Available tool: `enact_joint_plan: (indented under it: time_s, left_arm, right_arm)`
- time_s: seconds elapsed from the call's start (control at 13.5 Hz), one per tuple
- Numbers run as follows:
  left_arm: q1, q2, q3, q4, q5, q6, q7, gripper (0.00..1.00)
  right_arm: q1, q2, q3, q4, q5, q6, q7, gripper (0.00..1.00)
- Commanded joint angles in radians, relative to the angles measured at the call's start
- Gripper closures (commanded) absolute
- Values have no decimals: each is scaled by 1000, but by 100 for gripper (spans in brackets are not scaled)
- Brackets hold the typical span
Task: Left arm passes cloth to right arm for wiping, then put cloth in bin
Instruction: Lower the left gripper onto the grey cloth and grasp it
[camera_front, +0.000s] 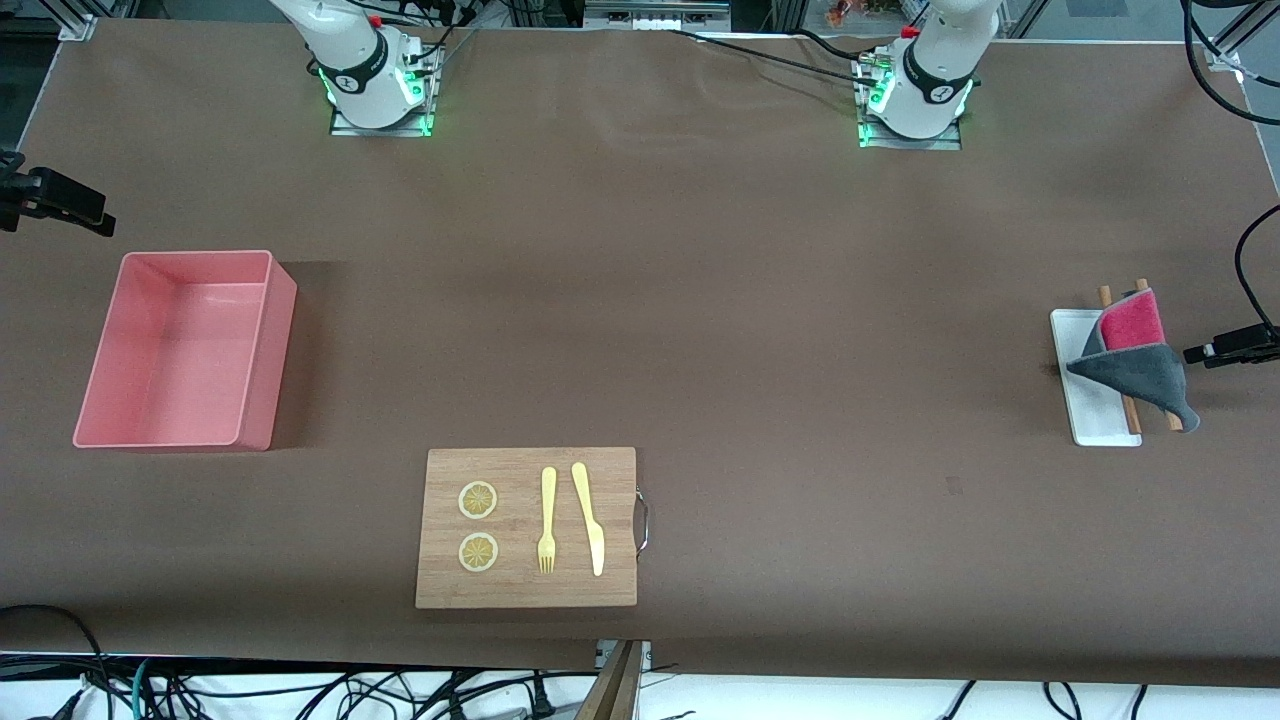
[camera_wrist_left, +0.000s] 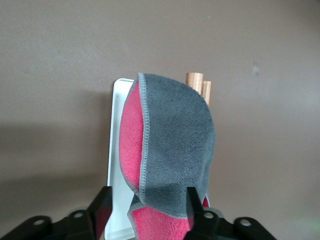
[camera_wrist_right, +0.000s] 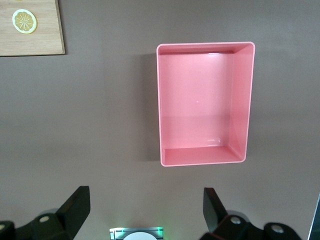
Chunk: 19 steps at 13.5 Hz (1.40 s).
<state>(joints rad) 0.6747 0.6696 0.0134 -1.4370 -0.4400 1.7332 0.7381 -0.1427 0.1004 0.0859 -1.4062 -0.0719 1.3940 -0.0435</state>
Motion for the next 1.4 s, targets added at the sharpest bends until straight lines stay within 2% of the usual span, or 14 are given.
enact_joint_plan:
  time_s: [0.0, 0.44, 0.81, 1.33]
  left_arm:
    - [17, 24, -7, 32, -31, -18, 24, 42]
    - [35, 45, -7, 30, -117, -79, 12, 45]
    - [42, 54, -7, 30, -125, -86, 11, 48]
    - [42, 51, -7, 32, -123, -103, 11, 78]
  right_arm:
    - [-9, 1, 2, 3, 14, 0, 7, 0]
    - [-11, -1, 2, 3, 14, 0, 7, 0]
    - [-5, 7, 3, 3, 15, 2, 20, 0]
    - [-3, 36, 3, 3, 38, -3, 19, 0]
